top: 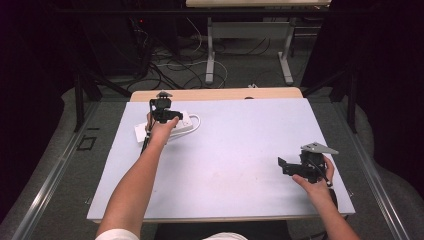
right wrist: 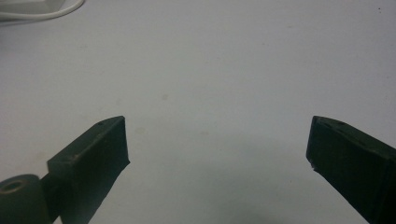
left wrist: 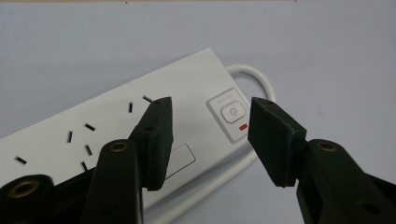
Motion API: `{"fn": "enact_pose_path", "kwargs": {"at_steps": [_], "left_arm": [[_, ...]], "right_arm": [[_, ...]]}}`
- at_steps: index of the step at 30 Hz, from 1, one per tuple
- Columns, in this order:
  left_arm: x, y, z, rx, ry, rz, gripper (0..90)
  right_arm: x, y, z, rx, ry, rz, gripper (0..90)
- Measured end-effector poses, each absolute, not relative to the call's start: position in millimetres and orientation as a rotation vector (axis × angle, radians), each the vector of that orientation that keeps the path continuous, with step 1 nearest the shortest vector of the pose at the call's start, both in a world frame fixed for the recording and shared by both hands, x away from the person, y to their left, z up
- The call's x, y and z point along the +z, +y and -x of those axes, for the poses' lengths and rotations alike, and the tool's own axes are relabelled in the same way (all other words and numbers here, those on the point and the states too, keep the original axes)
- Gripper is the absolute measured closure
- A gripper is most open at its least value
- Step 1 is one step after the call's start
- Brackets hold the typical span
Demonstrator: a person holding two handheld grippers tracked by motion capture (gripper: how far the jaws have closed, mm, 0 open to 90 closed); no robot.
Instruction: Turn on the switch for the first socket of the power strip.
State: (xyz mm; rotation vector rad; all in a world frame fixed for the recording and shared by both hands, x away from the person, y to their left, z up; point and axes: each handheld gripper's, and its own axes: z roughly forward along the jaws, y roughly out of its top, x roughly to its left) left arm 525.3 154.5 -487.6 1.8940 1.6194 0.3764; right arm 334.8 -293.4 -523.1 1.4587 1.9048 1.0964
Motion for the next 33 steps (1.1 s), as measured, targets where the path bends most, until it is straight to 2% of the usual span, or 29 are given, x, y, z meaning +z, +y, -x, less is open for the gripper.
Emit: {"fn": "enact_pose_path", "kwargs": {"at_steps": [23, 33], "left_arm": [[-455, 153, -496, 0.325, 1.425, -1.927, 39.9], [-443, 151, -482, 0.373, 1.337, -1.935, 34.6]], "right_arm": [[-522, -293, -334, 1.093, 1.907, -1.450, 4.8], [-521, -294, -333, 1.097, 1.895, -1.460, 4.8]]}}
